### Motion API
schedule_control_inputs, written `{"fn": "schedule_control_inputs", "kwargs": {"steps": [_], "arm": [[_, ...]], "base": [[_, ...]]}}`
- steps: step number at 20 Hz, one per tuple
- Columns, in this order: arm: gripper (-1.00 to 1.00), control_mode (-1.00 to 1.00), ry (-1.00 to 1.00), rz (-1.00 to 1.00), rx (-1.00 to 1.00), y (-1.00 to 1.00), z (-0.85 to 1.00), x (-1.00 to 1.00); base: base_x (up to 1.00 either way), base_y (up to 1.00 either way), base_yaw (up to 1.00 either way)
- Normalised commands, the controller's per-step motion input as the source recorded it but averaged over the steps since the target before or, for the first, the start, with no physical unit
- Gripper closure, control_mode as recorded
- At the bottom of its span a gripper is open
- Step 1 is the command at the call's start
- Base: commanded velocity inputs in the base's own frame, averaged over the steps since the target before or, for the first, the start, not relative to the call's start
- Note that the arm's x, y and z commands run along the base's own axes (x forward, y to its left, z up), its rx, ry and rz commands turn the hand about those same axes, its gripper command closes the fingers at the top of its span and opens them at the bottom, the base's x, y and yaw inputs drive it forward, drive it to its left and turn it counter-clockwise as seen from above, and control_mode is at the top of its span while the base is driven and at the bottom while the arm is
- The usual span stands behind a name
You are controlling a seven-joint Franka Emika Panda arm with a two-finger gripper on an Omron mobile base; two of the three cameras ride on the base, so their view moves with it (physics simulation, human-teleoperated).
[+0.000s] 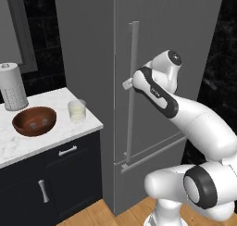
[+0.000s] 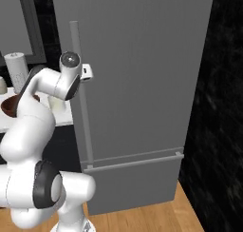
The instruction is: Grab a lemon wedge from the fridge and one ice cube from the ice bowl, and put them in the glass of lemonade.
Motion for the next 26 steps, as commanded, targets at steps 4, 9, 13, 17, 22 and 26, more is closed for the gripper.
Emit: {"fn": "schedule_control_inputs", "kwargs": {"steps": [4, 9, 13, 17, 22, 26], "arm": [[-1.0, -1.0, 0.0, -0.01, 0.0, -0.03, 0.01, 0.32], [-1.0, -1.0, -0.07, -0.03, 0.09, -0.13, -0.01, 0.33], [-1.0, -1.0, -0.07, -0.03, 0.11, -0.18, 0.0, 0.29], [-1.0, -1.0, -0.01, 0.0, 0.01, -0.02, 0.03, 0.16], [-1.0, -1.0, 0.01, 0.0, 0.0, 0.01, 0.01, 0.21], [-1.0, -1.0, 0.0, 0.0, 0.0, 0.16, -0.04, 0.11]], "base": [[0.0, 0.0, 0.0], [0.0, 0.0, 0.0], [0.0, 0.0, 0.0], [0.0, 0.0, 0.0], [0.0, 0.0, 0.0], [0.0, 0.0, 0.0]]}}
